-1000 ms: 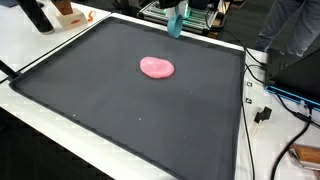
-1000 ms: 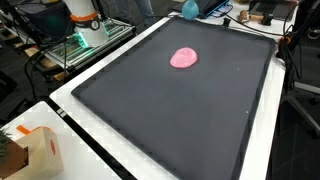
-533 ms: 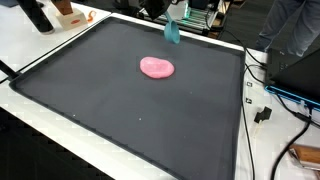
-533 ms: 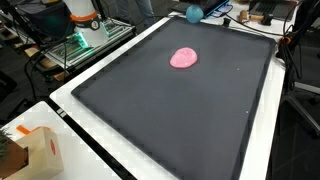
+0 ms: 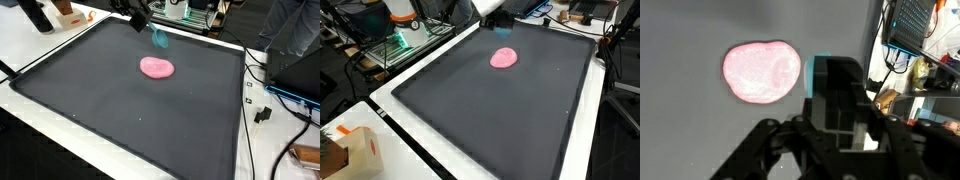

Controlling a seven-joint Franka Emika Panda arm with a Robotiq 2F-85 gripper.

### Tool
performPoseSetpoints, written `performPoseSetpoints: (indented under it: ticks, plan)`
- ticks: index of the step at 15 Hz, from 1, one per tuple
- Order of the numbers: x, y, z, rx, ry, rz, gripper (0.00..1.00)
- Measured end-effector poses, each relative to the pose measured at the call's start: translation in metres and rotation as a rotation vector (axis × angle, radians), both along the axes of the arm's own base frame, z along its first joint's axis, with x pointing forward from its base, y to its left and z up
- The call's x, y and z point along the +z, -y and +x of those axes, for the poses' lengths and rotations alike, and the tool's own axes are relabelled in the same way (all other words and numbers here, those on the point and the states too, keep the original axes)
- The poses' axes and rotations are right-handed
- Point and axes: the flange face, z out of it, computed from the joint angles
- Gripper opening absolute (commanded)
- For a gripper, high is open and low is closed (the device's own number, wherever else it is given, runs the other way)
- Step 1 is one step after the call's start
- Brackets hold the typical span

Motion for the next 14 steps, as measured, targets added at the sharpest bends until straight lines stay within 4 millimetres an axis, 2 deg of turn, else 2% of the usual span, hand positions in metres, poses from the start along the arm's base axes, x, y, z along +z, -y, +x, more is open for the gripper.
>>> performPoseSetpoints:
  ticks: [4, 14]
  plan:
    - [-0.033, 0.025, -0.002, -0.038, -0.029, 0.029, 0.26]
    - [-0.08, 0.035, 0.005, -0.159, -0.046, 0.053, 0.26]
